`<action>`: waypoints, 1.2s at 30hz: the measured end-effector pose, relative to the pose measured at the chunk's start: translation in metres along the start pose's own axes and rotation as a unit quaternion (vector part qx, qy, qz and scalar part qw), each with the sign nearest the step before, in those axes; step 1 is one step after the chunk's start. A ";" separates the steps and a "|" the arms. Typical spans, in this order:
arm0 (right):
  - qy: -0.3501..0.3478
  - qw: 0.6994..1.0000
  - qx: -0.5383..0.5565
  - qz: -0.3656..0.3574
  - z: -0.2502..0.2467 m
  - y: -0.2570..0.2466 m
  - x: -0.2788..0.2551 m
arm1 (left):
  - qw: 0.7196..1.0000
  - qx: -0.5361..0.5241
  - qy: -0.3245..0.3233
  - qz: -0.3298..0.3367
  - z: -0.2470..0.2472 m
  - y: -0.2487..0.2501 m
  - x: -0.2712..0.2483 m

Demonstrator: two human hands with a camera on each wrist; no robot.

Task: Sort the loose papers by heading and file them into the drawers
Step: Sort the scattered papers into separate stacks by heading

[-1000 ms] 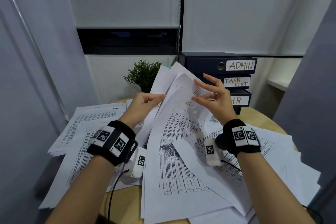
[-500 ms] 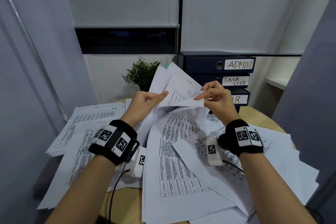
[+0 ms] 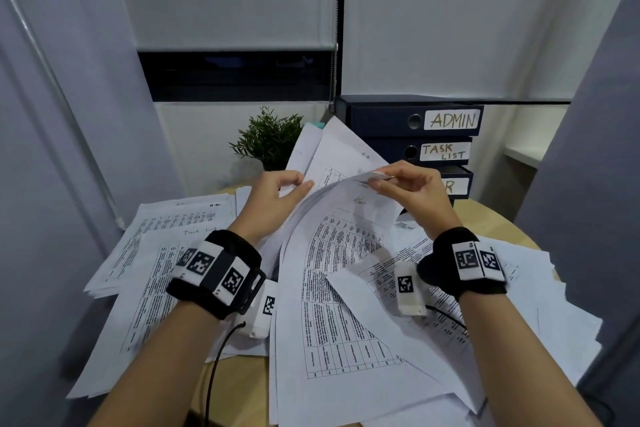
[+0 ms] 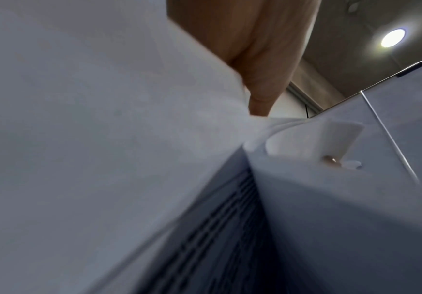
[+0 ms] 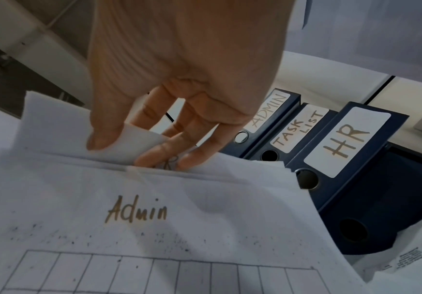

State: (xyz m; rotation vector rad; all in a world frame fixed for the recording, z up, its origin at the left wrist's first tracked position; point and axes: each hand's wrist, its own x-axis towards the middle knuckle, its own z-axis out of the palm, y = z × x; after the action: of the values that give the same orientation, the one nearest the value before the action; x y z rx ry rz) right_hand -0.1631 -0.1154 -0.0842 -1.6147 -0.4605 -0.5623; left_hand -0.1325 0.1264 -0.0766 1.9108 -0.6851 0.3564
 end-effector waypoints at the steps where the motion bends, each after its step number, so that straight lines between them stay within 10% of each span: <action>1: 0.009 1.000 -0.005 0.003 0.001 -0.001 0.000 | 1.000 -0.004 -0.003 0.003 -0.001 0.000 0.000; 36: -0.140 0.981 -0.124 0.055 -0.016 0.006 0.004 | 0.999 -0.027 -0.010 -0.024 0.003 0.012 -0.007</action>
State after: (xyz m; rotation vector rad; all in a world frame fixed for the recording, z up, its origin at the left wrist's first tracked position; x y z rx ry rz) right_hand -0.1581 -0.1316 -0.0855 -1.9593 -0.5187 -0.3179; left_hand -0.1450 0.1223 -0.0729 1.8778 -0.6553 0.2862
